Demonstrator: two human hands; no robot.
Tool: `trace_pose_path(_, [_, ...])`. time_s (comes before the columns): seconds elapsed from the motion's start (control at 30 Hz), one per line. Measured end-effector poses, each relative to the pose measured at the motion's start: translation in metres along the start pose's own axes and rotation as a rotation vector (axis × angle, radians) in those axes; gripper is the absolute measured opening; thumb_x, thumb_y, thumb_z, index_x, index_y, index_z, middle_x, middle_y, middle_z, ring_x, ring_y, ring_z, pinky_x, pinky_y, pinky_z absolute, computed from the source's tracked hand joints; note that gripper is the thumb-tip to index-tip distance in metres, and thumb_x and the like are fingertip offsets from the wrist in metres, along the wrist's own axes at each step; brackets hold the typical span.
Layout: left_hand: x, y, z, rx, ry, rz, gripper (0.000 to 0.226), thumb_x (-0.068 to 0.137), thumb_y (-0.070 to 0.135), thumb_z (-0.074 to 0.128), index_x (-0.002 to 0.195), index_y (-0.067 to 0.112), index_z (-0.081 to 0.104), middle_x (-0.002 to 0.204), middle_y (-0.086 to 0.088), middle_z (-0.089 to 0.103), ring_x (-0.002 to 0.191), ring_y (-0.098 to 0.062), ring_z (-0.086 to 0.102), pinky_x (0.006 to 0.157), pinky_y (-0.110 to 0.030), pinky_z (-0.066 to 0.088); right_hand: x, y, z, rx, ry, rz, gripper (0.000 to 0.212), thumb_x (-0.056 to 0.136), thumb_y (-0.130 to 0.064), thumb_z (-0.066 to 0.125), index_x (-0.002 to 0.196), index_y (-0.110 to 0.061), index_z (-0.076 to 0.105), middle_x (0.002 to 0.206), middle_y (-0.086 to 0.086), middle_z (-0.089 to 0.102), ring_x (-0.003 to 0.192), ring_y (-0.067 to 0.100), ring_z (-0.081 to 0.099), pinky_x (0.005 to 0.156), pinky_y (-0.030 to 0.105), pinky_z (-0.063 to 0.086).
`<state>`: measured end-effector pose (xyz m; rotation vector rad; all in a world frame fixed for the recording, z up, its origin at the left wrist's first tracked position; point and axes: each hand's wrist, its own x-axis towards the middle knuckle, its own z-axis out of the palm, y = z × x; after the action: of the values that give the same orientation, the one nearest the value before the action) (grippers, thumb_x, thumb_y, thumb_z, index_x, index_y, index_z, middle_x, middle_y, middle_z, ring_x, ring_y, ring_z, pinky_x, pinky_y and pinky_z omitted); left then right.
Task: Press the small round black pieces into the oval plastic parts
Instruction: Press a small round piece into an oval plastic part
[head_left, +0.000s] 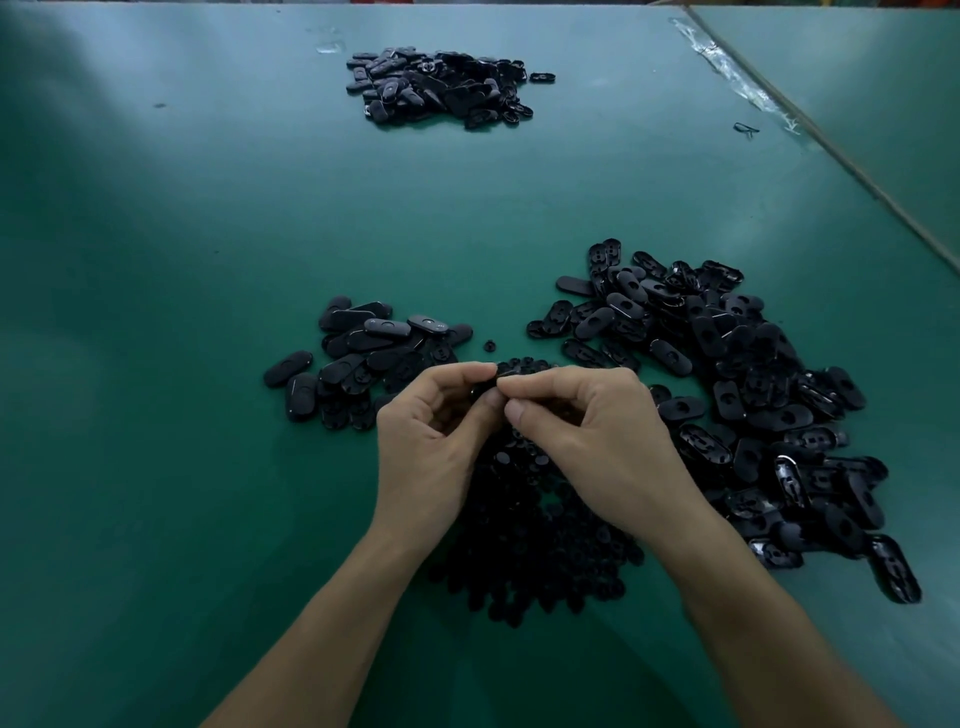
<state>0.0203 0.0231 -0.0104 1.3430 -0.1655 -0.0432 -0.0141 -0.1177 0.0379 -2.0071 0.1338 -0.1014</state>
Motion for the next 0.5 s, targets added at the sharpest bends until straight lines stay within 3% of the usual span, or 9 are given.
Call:
trace_pose_path(0.13, [0.001,-0.001,0.000,0.011,-0.003,0.005,0.016,0.086,0.011,0.074,0.097,0.023,0.073,0.089,0.000,0.077,0.083,-0.010,0.073,0.075,-0.017,0.056,0.000,0.002,-0.005,0.002,-0.047,0.007,0.019,0.091,-0.018,0.072,0.106,-0.029,0.077,0.100,-0.013,0.074,0.094,-0.003,0.068,0.084,0.014,0.054])
trace_pose_path(0.23, [0.001,-0.002,0.000,0.062,-0.001,0.007,0.027,0.088,0.000,0.073,0.098,0.024,0.072,0.089,0.001,0.077,0.082,-0.009,0.072,0.074,-0.017,0.055,0.001,0.005,-0.008,-0.062,0.001,-0.030,0.020,0.091,-0.017,0.072,0.102,-0.033,0.077,0.094,-0.012,0.071,0.087,0.003,0.066,0.077,0.015,0.053])
trace_pose_path(0.33, [0.001,-0.003,0.001,0.083,-0.018,0.003,0.029,0.087,0.000,0.074,0.098,0.026,0.071,0.087,-0.001,0.076,0.081,-0.010,0.071,0.074,-0.017,0.054,0.002,0.010,-0.008,-0.105,0.062,-0.030,0.022,0.089,-0.021,0.073,0.106,-0.036,0.072,0.091,-0.012,0.066,0.082,0.005,0.063,0.070,0.012,0.049])
trace_pose_path(0.5, [0.000,-0.003,0.000,0.093,-0.050,0.005,0.030,0.085,0.000,0.075,0.097,0.027,0.070,0.087,-0.001,0.076,0.082,-0.011,0.072,0.075,-0.018,0.054,0.005,0.013,-0.009,-0.040,0.026,-0.006,0.013,0.090,-0.018,0.073,0.099,-0.027,0.076,0.085,-0.016,0.074,0.083,-0.002,0.069,0.075,0.015,0.054])
